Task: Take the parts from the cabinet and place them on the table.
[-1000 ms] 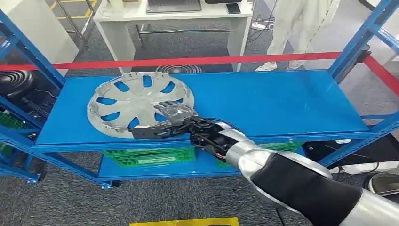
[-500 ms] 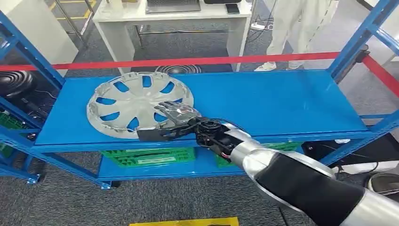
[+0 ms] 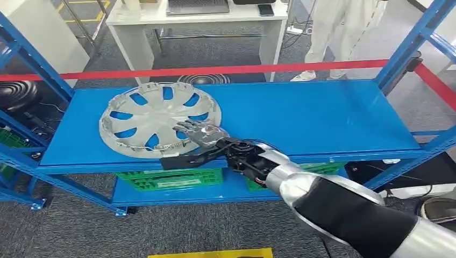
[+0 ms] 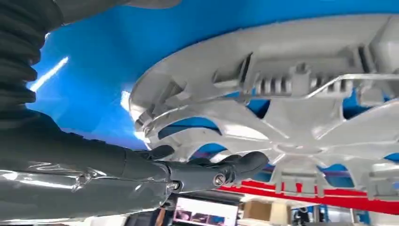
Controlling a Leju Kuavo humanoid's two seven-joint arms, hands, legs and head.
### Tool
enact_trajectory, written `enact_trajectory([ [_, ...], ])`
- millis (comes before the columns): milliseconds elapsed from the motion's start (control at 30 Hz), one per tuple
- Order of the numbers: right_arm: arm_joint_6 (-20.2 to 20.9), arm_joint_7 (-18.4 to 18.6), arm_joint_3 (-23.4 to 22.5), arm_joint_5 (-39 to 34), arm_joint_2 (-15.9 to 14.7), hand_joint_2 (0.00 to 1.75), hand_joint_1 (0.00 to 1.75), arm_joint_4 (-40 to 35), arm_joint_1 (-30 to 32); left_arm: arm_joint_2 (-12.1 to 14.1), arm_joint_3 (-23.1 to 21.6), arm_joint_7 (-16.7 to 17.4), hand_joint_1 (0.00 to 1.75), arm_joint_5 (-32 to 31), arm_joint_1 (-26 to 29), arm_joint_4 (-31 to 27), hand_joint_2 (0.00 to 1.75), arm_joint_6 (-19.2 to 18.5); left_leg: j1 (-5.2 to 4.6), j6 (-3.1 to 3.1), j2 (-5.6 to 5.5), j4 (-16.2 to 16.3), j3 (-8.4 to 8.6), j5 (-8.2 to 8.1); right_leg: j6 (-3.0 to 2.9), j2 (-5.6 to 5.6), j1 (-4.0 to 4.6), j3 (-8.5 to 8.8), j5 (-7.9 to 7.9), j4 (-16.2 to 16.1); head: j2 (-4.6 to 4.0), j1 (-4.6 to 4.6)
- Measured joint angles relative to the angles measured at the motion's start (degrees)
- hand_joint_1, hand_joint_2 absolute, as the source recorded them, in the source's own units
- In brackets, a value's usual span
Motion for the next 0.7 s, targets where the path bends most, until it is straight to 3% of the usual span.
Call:
enact_trajectory([
  [700, 1.3, -0.4, 1.2, -0.4, -0.7, 1.75, 0.0, 0.5, 1.6, 0.0, 0.0, -0.9, 0.0, 0.4, -0.1, 0.0, 0.0, 0.1, 0.0, 0.0, 0.0, 0.0, 0.03, 0.0, 0.0, 0.0, 0.0, 0.02, 0.0, 0.0, 0.0, 0.0],
])
